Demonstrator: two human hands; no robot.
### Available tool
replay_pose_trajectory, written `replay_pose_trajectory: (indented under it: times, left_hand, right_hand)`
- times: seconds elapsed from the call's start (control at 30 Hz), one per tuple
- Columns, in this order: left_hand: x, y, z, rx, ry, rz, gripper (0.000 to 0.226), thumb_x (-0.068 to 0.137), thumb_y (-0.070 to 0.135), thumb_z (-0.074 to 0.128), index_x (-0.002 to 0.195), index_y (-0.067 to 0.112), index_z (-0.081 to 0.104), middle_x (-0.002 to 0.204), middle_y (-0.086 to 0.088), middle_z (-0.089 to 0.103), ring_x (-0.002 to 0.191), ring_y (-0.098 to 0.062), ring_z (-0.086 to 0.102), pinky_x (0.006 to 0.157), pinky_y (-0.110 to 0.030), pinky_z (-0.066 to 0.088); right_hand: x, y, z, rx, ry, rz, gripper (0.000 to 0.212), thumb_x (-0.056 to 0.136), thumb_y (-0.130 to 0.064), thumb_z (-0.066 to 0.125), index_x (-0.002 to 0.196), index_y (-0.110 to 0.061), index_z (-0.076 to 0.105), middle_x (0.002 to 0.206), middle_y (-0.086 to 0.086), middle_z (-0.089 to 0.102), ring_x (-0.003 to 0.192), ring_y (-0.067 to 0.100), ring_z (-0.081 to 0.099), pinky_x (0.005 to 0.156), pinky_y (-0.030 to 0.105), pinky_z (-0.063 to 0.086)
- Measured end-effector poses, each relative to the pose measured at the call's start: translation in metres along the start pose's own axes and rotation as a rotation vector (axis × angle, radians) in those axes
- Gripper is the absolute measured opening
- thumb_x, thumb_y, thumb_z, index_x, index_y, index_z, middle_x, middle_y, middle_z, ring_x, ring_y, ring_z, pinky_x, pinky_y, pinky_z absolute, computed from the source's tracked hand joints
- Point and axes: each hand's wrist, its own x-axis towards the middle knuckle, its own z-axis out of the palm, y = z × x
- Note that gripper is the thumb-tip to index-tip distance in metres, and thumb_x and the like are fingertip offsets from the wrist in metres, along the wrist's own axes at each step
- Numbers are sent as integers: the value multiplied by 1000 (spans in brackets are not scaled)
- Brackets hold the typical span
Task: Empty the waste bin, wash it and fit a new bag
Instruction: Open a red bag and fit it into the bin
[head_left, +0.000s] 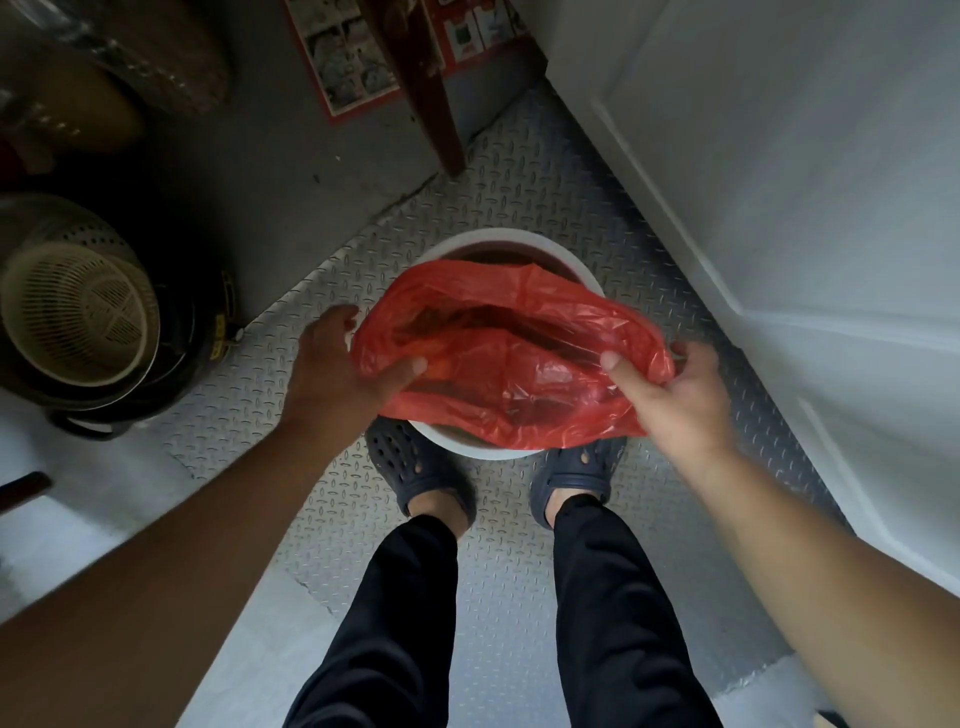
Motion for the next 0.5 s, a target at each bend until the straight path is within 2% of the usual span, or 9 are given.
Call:
replay_pose_trajectory:
  times: [0.1, 0.17, 0.23, 0.3, 0.4, 0.5]
  left_hand:
    - [-21, -11, 14, -178, -14, -223, 70, 70, 38, 88, 127, 18, 52, 115, -1, 65, 100, -18, 66, 90, -44, 57]
    - [-29, -14, 23, -344, -80, -405, 35, 80, 30, 82, 107, 16, 66, 102, -3, 71, 94, -22, 69, 85, -44, 60]
    - [-33, -13, 28, -480, -146, -522, 9, 88, 22, 73, 88, 16, 67, 89, -3, 70, 88, -22, 67, 84, -40, 58]
    - [-34, -12, 31, -547, -119, -571, 9, 91, 13, 66, 83, 15, 64, 80, -4, 66, 81, -20, 64, 87, -40, 57]
    - [-38, -14, 31, -594, -62, -603, 11, 91, 9, 64, 82, 14, 64, 82, -5, 68, 79, -18, 66, 84, -39, 58]
    - [-47, -16, 25, -933, -79, -714, 6, 93, 11, 63, 90, 15, 67, 83, -2, 71, 72, -12, 67, 59, -22, 54]
  right_hand:
    - [-17, 17, 1, 92, -79, 44, 66, 64, -50, 86, 110, -21, 49, 91, -12, 68, 73, -2, 68, 66, 13, 49]
    - [-28, 30, 7, 248, -187, 172, 52, 70, -42, 86, 107, -20, 59, 98, -3, 73, 85, 9, 72, 74, 26, 57]
    - [-37, 40, 12, 415, -264, 328, 34, 77, -34, 82, 102, -20, 65, 105, 5, 74, 93, 21, 71, 78, 35, 58]
    - [-40, 44, 17, 587, -280, 427, 17, 83, -23, 78, 96, -20, 68, 99, 8, 76, 89, 23, 71, 75, 34, 56]
    - [-41, 43, 21, 813, -270, 563, 16, 82, -12, 76, 95, -19, 70, 79, 2, 75, 65, 15, 65, 57, 25, 52]
    - [-45, 42, 24, 984, -299, 688, 19, 77, -6, 75, 89, -17, 65, 68, -3, 65, 48, 7, 51, 39, 17, 39]
